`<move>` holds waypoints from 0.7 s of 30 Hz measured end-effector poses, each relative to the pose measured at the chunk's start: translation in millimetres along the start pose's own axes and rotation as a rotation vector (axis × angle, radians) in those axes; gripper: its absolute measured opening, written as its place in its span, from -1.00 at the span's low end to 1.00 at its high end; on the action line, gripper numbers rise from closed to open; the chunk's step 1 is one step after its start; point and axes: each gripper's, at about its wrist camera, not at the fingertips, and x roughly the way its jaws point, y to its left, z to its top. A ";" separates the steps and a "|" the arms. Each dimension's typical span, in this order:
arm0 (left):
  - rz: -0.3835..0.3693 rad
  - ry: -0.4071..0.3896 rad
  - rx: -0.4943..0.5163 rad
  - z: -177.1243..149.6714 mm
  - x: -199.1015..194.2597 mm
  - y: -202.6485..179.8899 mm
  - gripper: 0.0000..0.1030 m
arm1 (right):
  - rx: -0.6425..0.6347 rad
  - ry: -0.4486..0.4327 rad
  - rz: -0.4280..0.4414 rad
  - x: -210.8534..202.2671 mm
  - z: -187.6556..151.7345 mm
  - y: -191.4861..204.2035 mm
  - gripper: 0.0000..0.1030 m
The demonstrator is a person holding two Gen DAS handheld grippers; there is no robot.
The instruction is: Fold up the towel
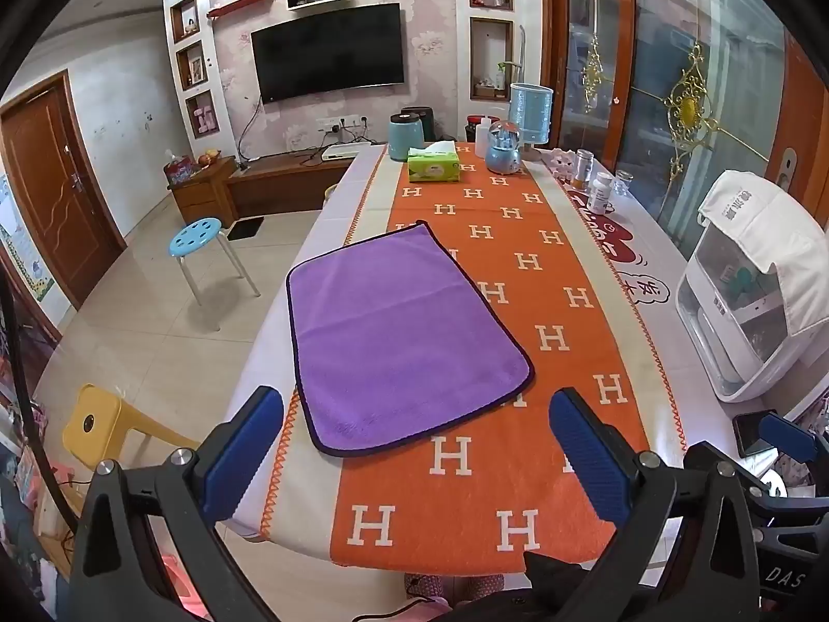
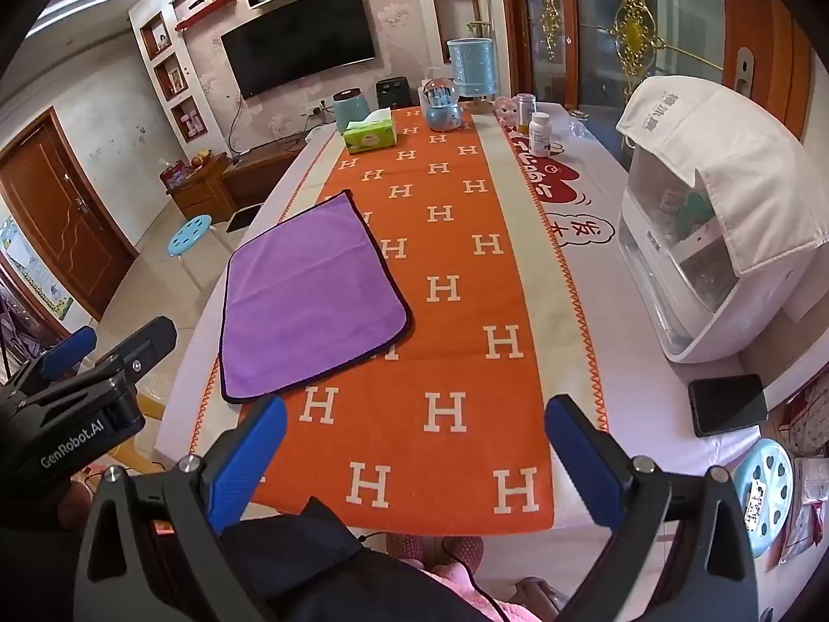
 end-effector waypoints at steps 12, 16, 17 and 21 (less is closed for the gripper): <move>-0.004 -0.004 0.004 0.5 1.3 0.0 0.98 | 0.000 -0.003 0.001 0.6 -0.5 -0.4 0.94; -0.007 -0.005 0.005 2.0 4.8 1.4 0.98 | 0.000 -0.004 0.002 0.2 -1.0 -0.5 0.94; -0.006 -0.007 0.004 1.2 3.1 0.7 0.98 | 0.000 -0.003 0.001 0.5 -1.0 -0.2 0.94; -0.002 -0.010 0.004 4.8 -2.4 0.2 0.98 | 0.000 -0.002 0.001 0.5 -1.5 -0.4 0.94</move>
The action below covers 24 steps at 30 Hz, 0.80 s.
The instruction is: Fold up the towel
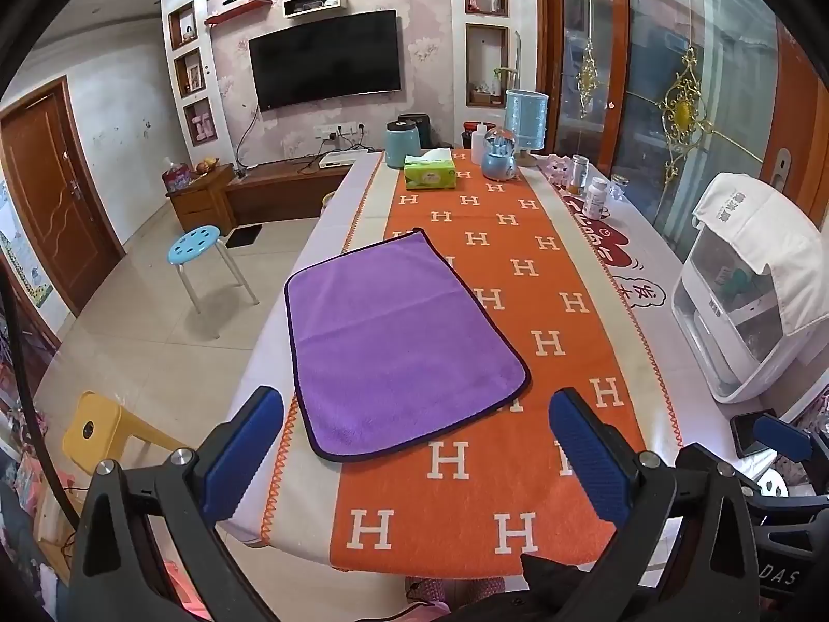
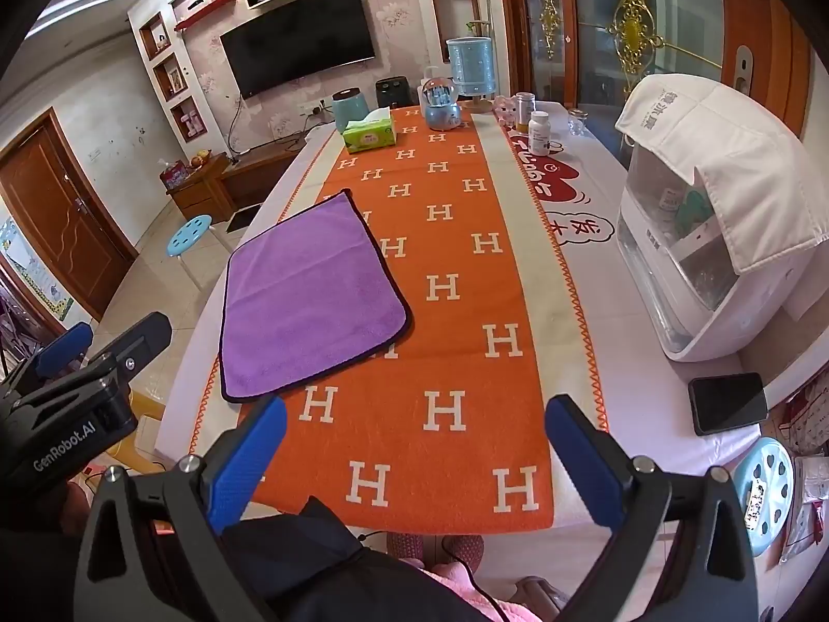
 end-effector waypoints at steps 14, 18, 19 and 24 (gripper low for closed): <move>0.010 0.018 -0.002 5.3 -5.3 -3.7 0.98 | -0.009 -0.007 0.002 -1.8 -3.8 -3.2 0.93; 0.014 0.030 -0.003 -8.8 -7.4 -8.2 0.98 | -0.009 -0.004 0.005 -4.3 -5.6 -3.7 0.93; 0.014 0.035 -0.004 -10.5 -7.0 -8.9 0.98 | -0.010 -0.002 0.006 -4.3 -6.5 -4.8 0.93; 0.026 0.042 -0.015 -14.5 -9.5 -12.6 0.98 | -0.017 0.012 0.024 -4.8 -8.5 -13.5 0.93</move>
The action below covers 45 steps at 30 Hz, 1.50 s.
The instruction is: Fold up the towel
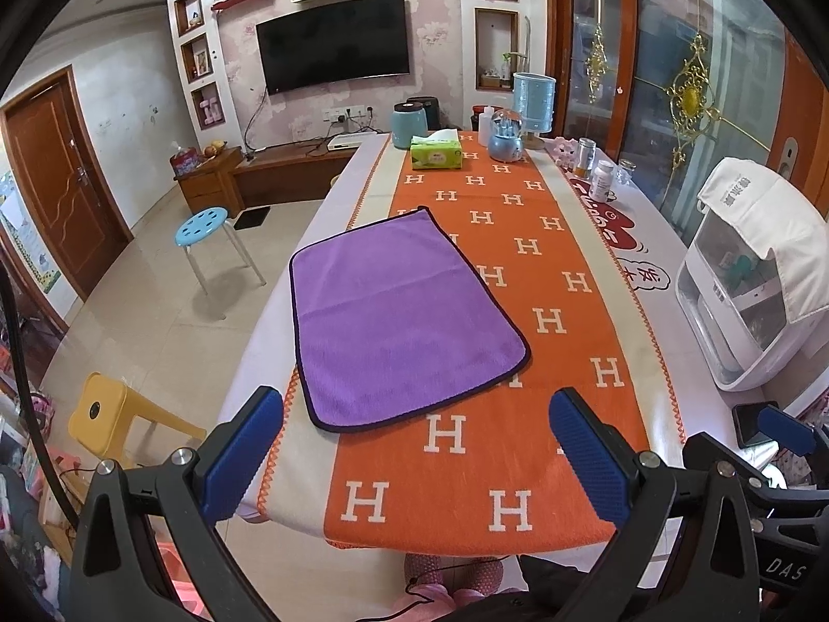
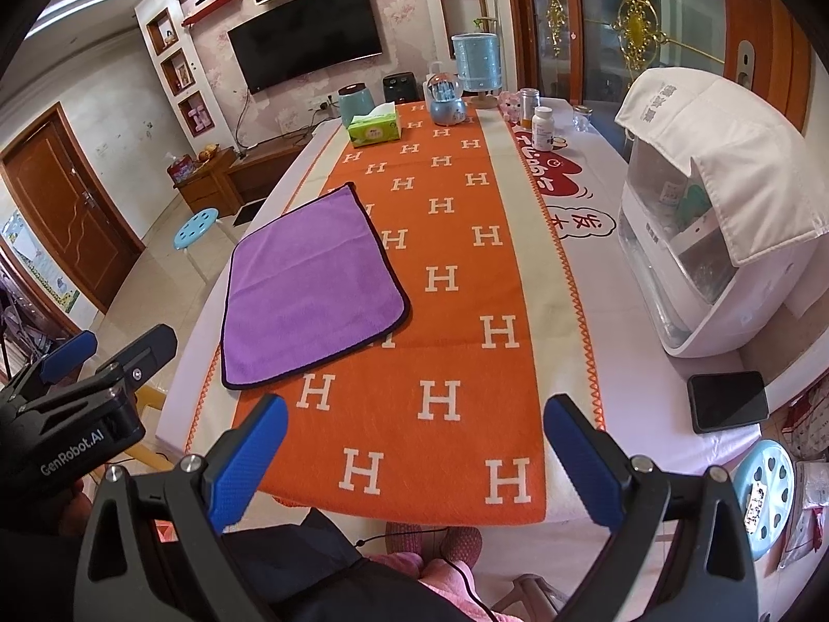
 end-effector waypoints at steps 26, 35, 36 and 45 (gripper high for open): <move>0.133 0.027 -0.128 -15.1 3.7 -3.5 0.98 | -0.058 0.001 0.129 18.5 18.3 -19.4 0.93; 0.170 0.080 -0.226 -5.4 33.4 21.5 0.98 | -0.056 0.033 0.150 41.8 38.4 -18.0 0.93; 0.172 0.087 -0.233 -4.4 37.0 23.7 0.98 | -0.055 0.047 0.155 47.9 41.5 -17.1 0.92; 0.168 0.198 -0.333 6.9 93.3 57.2 0.98 | -0.029 0.155 0.145 96.5 64.0 -9.0 0.83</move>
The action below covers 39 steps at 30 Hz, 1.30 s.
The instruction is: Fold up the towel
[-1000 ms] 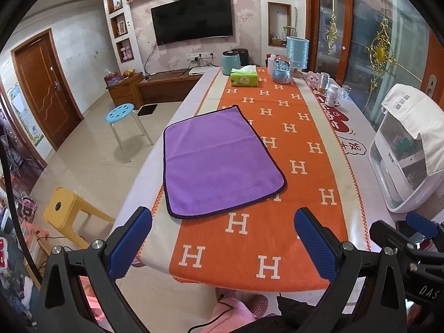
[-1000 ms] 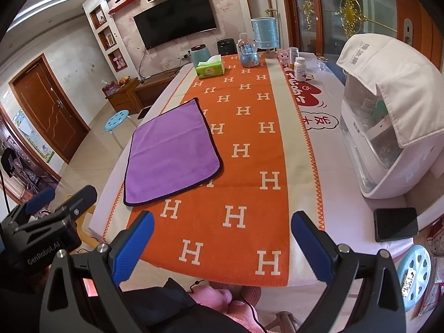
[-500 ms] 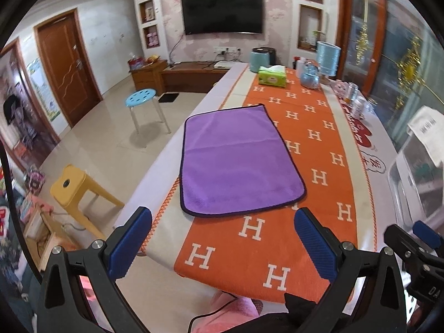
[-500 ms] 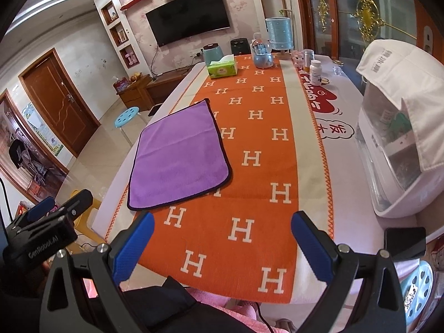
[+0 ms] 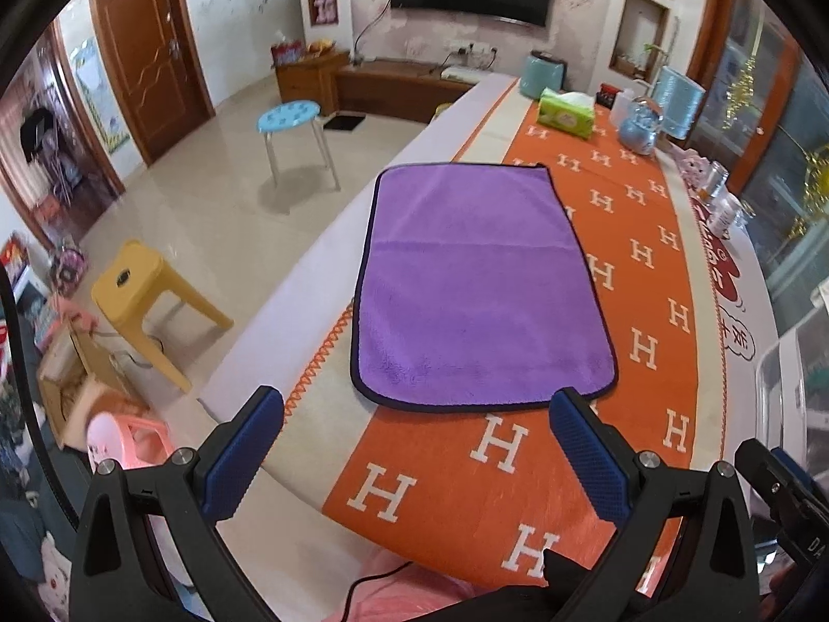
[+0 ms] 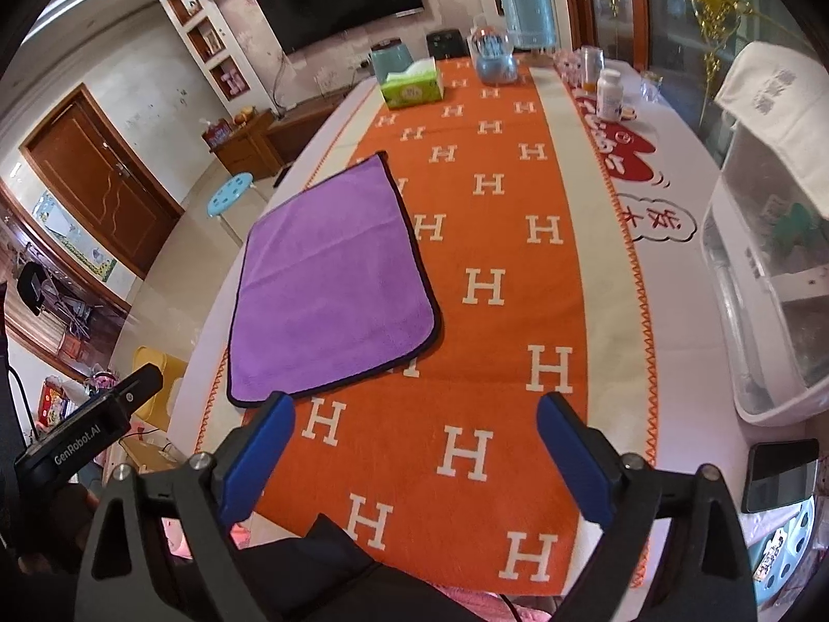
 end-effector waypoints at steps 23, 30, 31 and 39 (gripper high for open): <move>-0.009 0.406 -0.217 13.7 173.1 49.7 0.91 | 0.208 0.315 -0.036 139.2 41.0 -11.7 0.47; -0.035 0.514 -0.249 8.2 210.8 55.5 0.77 | 0.260 0.385 -0.053 170.0 41.2 -14.3 0.20; -0.037 0.522 -0.251 7.6 213.1 56.6 0.74 | 0.265 0.389 -0.054 172.5 41.1 -14.8 0.17; -0.061 0.579 -0.282 8.9 232.1 60.7 0.44 | 0.298 0.424 -0.057 199.7 46.3 -17.8 -0.08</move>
